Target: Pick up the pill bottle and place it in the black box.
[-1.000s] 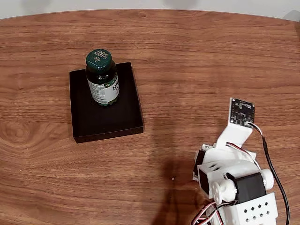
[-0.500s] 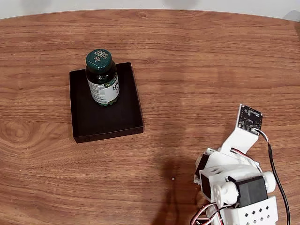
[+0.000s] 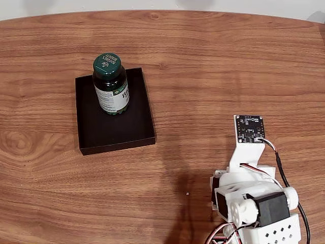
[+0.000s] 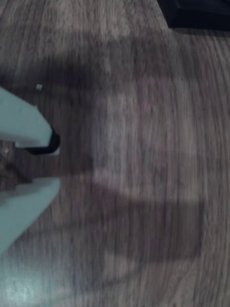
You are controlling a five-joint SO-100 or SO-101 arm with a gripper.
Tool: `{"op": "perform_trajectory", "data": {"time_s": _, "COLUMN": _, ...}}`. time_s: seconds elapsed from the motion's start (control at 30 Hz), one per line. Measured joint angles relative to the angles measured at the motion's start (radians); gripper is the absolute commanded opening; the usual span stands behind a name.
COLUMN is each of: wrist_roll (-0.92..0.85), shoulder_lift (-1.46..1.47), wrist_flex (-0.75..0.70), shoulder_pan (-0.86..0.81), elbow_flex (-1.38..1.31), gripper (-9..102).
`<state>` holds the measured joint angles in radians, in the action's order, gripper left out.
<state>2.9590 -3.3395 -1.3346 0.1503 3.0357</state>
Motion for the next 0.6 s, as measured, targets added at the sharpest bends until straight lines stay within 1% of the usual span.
{"op": "perform_trajectory", "data": {"time_s": 0.6, "wrist_roll": 0.009, "shoulder_lift": -0.002, "wrist_flex": 0.0, "shoulder_pan": -0.023, "elbow_flex": 0.0, "gripper": 3}}
